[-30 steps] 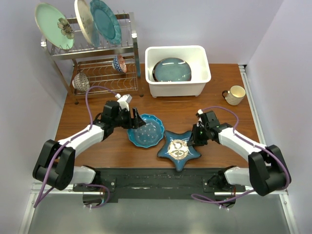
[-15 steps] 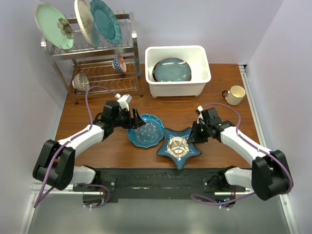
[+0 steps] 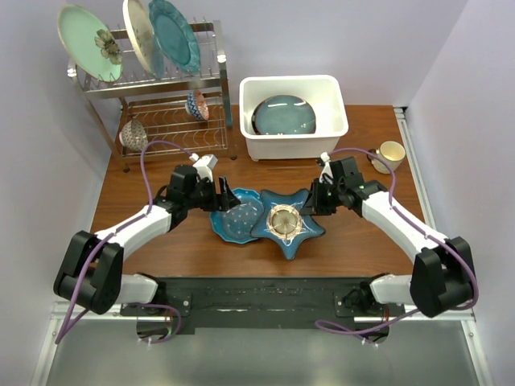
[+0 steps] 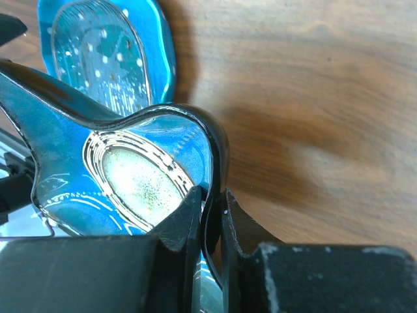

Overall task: Place the plates into the plastic bin on the countertop
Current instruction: Pick up the plate at the center of the board, then place the plate in the plastic bin.

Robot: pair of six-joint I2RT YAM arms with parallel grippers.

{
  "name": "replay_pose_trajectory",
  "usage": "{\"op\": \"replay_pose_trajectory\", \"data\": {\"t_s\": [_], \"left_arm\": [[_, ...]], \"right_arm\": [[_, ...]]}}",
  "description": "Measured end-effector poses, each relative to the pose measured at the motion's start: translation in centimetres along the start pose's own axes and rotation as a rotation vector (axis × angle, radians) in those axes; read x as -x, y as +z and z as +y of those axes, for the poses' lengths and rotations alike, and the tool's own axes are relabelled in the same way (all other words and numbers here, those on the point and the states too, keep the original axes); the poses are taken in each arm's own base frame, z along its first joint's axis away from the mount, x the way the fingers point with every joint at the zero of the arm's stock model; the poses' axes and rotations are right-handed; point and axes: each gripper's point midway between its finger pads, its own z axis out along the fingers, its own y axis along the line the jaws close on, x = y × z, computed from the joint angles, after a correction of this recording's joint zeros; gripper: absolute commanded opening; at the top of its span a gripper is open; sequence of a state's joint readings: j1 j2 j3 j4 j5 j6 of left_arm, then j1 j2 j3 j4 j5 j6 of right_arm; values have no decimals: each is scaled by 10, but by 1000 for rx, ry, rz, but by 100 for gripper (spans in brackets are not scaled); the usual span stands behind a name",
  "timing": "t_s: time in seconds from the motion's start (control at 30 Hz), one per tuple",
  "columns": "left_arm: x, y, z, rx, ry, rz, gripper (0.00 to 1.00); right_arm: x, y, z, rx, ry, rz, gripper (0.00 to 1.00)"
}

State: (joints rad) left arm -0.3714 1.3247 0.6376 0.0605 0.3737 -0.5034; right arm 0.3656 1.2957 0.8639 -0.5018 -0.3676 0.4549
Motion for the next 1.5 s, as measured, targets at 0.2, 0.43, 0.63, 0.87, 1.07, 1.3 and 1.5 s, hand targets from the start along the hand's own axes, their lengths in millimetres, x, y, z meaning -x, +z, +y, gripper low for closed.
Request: {"op": "replay_pose_trajectory", "data": {"t_s": [0.2, 0.43, 0.63, 0.87, 1.07, 1.3, 1.5], "left_arm": [[1, -1, -1, -2, 4, -4, 80], [2, -1, -1, -4, 13, -8, 80], [3, -2, 0, 2, 19, -14, 80], [4, -2, 3, 19, 30, -17, 80], [1, -3, 6, 35, 32, -7, 80], [0, -3, 8, 41, 36, -3, 80], [-4, -2, 11, 52, 33, 12, 80]], "right_arm": [[17, 7, 8, 11, -2, 18, 0], [65, 0, 32, 44, -35, -53, 0], [106, -10, 47, 70, -51, -127, 0], [139, -9, 50, 77, -44, -157, 0], [170, -12, 48, 71, -25, -183, 0], [218, -18, 39, 65, 1, -254, 0], [251, -14, 36, 64, 18, -287, 0]]}}
